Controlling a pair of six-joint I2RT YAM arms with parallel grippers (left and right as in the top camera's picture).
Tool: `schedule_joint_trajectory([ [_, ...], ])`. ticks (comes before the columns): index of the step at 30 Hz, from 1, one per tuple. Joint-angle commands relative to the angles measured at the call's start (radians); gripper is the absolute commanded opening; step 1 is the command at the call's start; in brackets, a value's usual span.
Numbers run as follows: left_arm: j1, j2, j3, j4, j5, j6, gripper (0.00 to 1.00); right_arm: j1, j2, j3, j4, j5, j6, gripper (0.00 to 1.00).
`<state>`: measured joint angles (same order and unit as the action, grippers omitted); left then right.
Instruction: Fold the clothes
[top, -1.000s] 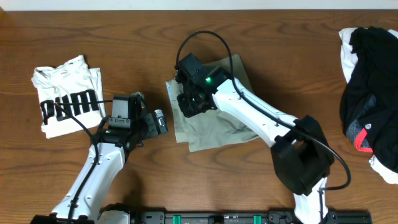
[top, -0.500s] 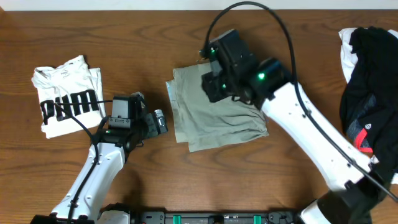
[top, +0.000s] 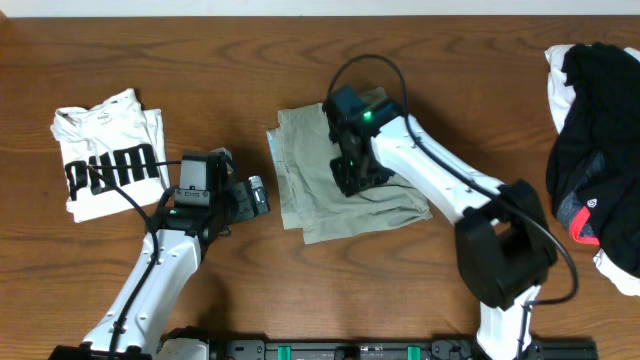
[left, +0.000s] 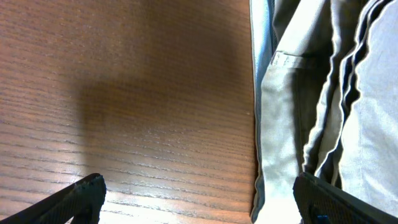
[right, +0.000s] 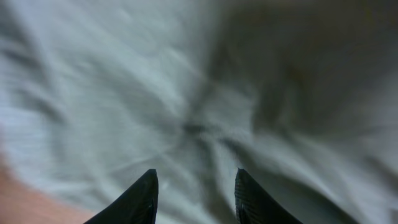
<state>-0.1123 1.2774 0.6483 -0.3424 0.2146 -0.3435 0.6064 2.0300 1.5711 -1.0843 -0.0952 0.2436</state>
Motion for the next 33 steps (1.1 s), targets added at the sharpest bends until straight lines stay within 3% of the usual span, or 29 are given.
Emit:
schedule_joint_trajectory([
  [1, 0.005, -0.004, -0.003, -0.004, 0.003, -0.008, 0.98, 0.006, 0.051, -0.051, 0.019, 0.001, -0.005, 0.39],
  [7, 0.005, -0.004, -0.003, -0.004, 0.003, -0.008, 0.98, 0.006, 0.095, -0.087, 0.039, 0.001, -0.005, 0.38],
  [11, 0.005, -0.006, -0.001, 0.010, 0.060, 0.013, 0.98, 0.006, 0.061, -0.078, 0.032, 0.001, 0.014, 0.23],
  [14, 0.004, -0.029, 0.028, 0.050, 0.208, 0.089, 0.92, 0.006, -0.014, -0.073, 0.034, 0.002, 0.024, 0.24],
  [18, -0.006, -0.056, 0.105, 0.122, 0.216, 0.153, 0.99, 0.006, -0.159, -0.073, 0.037, 0.075, 0.077, 0.28],
  [20, -0.022, -0.045, 0.156, 0.145, 0.216, 0.197, 0.98, 0.006, -0.212, -0.073, 0.045, 0.085, 0.087, 0.30],
  [26, -0.072, 0.085, 0.301, 0.201, 0.215, 0.247, 0.98, 0.006, -0.250, -0.077, 0.010, 0.061, 0.173, 0.29],
  [33, -0.103, 0.371, 0.407, 0.318, 0.215, 0.246, 0.98, 0.006, -0.249, -0.155, 0.005, 0.061, 0.357, 0.29],
])
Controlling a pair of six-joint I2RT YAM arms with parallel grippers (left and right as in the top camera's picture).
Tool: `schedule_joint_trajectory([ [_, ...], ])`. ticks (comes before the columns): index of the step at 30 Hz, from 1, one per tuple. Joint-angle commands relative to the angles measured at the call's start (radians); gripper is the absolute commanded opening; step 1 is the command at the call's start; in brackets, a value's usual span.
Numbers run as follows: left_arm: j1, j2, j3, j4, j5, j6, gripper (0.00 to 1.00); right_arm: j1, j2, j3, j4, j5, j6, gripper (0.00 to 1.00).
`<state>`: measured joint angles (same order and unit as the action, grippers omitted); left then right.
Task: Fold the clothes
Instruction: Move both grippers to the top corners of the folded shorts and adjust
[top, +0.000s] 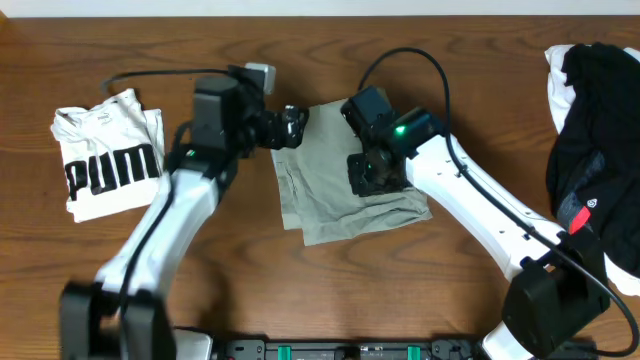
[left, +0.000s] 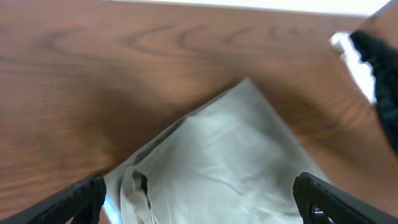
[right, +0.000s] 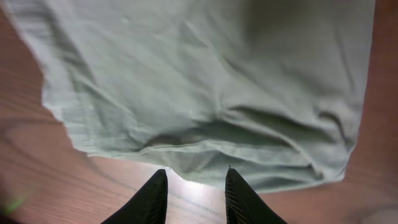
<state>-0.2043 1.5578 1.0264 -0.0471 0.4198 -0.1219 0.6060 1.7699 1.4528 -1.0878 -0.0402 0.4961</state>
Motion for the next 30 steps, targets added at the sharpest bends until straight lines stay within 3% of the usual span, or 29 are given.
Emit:
schedule_joint_trajectory([
  [1, -0.015, 0.132, 0.036, 0.042, 0.010, 0.025, 0.98, 0.007, 0.011, -0.060, 0.026, 0.006, 0.110, 0.29],
  [7, -0.018, 0.321, 0.043, 0.116, -0.003, 0.024, 0.98, 0.006, 0.011, -0.204, 0.156, 0.006, 0.109, 0.33],
  [14, -0.018, 0.447, 0.043, 0.039, -0.041, 0.024, 0.98, -0.007, 0.011, -0.354, 0.338, 0.032, 0.109, 0.39],
  [18, -0.018, 0.456, 0.043, -0.085, -0.046, 0.023, 0.98, -0.043, 0.011, -0.448, 0.478, 0.121, 0.107, 0.40],
  [23, -0.018, 0.453, 0.043, -0.340, -0.016, -0.075, 0.99, -0.126, 0.020, -0.489, 0.586, 0.095, 0.035, 0.41],
  [24, -0.016, 0.452, 0.043, -0.387, 0.017, -0.090, 1.00, -0.145, 0.020, -0.489, 0.603, 0.096, 0.017, 0.41],
  [25, -0.016, 0.450, 0.043, -0.427, 0.056, -0.103, 0.93, -0.164, 0.020, -0.489, 0.625, 0.096, -0.002, 0.42],
  [30, -0.025, 0.449, 0.042, -0.647, 0.345, -0.146, 0.84, -0.226, 0.020, -0.489, 0.750, 0.081, -0.103, 0.47],
])
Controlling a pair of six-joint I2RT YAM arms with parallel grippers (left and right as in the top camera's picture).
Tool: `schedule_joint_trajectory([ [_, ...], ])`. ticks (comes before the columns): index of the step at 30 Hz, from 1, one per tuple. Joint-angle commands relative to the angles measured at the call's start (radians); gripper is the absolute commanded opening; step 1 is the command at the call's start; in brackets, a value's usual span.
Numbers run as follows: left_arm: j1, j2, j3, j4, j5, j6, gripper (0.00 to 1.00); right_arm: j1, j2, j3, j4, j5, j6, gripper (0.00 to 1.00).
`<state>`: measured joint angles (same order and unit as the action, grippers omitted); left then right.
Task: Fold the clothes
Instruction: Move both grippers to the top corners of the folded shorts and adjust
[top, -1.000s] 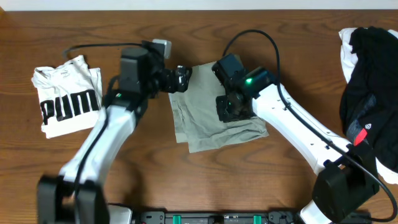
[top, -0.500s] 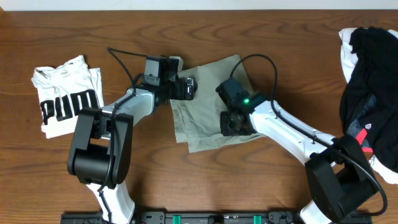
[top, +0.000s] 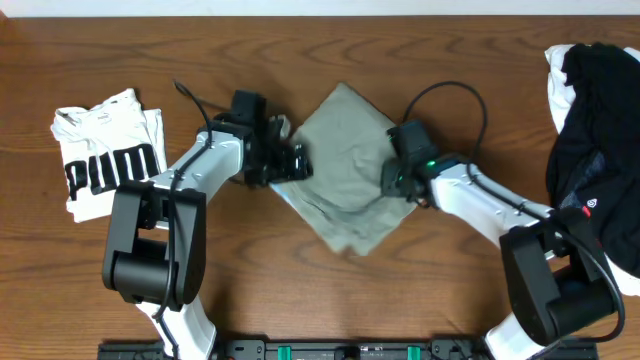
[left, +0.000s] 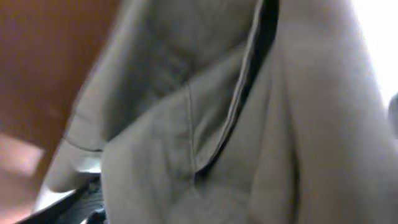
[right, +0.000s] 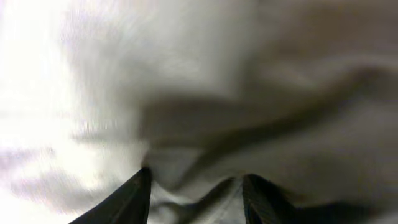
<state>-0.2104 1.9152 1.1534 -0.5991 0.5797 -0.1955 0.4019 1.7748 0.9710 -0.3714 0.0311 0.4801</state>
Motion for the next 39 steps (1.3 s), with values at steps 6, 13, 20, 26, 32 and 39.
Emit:
schedule_joint_trajectory([
  [6, -0.073, 0.092, -0.086, -0.227, 0.213, -0.039, 0.76, -0.025, 0.015, -0.006, 0.146, -0.061, -0.171, 0.47],
  [13, -0.082, 0.024, -0.086, -0.266, 0.098, -0.023, 0.80, -0.023, -0.005, 0.067, 0.048, -0.088, -0.263, 0.51],
  [20, -0.080, -0.250, -0.086, -0.286, -0.154, -0.027, 0.98, -0.023, -0.091, 0.239, -0.183, -0.088, -0.348, 0.56],
  [26, -0.081, -0.407, -0.086, -0.192, -0.371, -0.027, 0.98, -0.023, -0.099, 0.261, -0.265, -0.088, -0.347, 0.56],
  [32, -0.080, -0.322, -0.087, -0.068, -0.371, -0.023, 0.98, -0.023, -0.099, 0.257, -0.303, -0.089, -0.347, 0.56],
  [39, -0.072, -0.115, -0.087, 0.047, -0.251, 0.029, 0.98, -0.022, -0.099, 0.257, -0.344, -0.088, -0.346, 0.57],
])
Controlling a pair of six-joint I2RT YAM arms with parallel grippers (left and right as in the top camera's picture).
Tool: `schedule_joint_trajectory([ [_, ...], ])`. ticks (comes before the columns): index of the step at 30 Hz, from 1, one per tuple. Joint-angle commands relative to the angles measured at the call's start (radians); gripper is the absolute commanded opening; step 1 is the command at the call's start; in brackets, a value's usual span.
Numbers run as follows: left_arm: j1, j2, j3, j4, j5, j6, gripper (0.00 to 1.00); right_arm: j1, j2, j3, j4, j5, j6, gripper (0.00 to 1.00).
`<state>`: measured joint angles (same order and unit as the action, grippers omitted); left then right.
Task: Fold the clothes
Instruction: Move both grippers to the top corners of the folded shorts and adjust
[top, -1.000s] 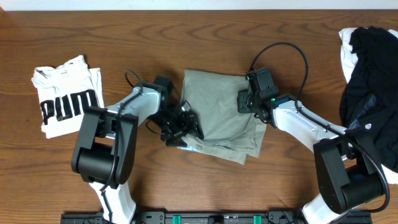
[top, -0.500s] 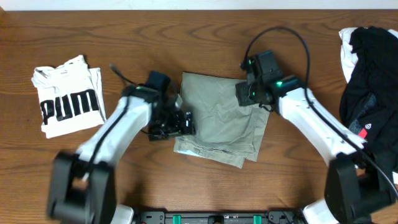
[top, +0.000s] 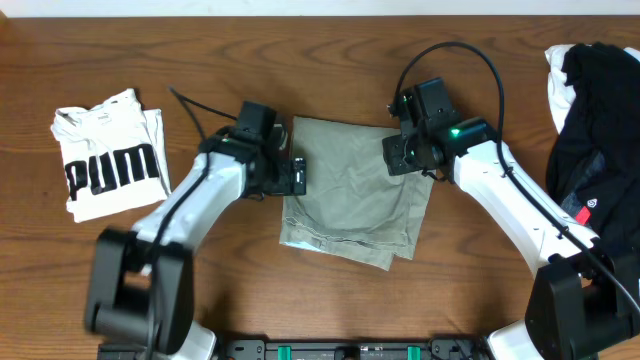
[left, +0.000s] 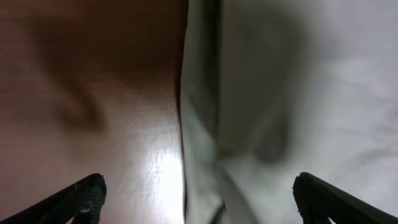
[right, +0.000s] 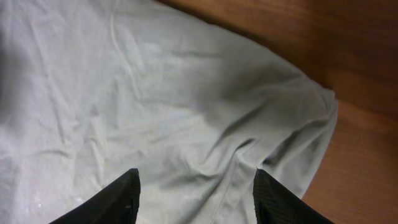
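Observation:
A folded olive-grey garment (top: 350, 195) lies flat in the middle of the table, roughly square. My left gripper (top: 296, 176) is open at the garment's left edge. In the left wrist view its fingertips (left: 84, 194) stand wide apart, with the garment's edge (left: 261, 93) and bare wood between them. My right gripper (top: 402, 157) is open over the upper right corner. The right wrist view shows the right gripper (right: 196, 202) with creased cloth (right: 155, 112) under it and nothing pinched.
A folded white PUMA shirt (top: 105, 160) lies at the far left. A heap of black and white clothes (top: 595, 130) sits at the right edge. Brown wooden table (top: 200, 50) lies around the garment.
The garment was turned like a diamond between the two grippers; now it lies squarer and lower. Both grippers are open, at its left edge and upper right corner.
At first my left gripper was open on the wood left of the garment, and the right pressed on its middle. Then the left was at the far left corner. The garment then stood as a diamond between both grippers, and now lies square.

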<state>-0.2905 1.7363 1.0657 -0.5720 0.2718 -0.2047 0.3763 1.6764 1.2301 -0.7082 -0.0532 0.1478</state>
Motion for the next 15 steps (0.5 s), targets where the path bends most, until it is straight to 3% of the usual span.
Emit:
schedule_joint_trajectory([
  [1, 0.010, 0.087, 0.000, 0.034, 0.079, 0.042, 0.98, 0.004, 0.000, -0.002, -0.010, -0.004, -0.014, 0.57],
  [10, 0.008, 0.214, 0.000, 0.084, 0.346, 0.043, 0.98, 0.005, 0.000, -0.002, -0.015, -0.004, -0.014, 0.56],
  [15, 0.008, 0.216, -0.002, 0.083, 0.346, 0.043, 0.78, 0.005, 0.000, -0.002, -0.026, -0.004, -0.014, 0.56],
])
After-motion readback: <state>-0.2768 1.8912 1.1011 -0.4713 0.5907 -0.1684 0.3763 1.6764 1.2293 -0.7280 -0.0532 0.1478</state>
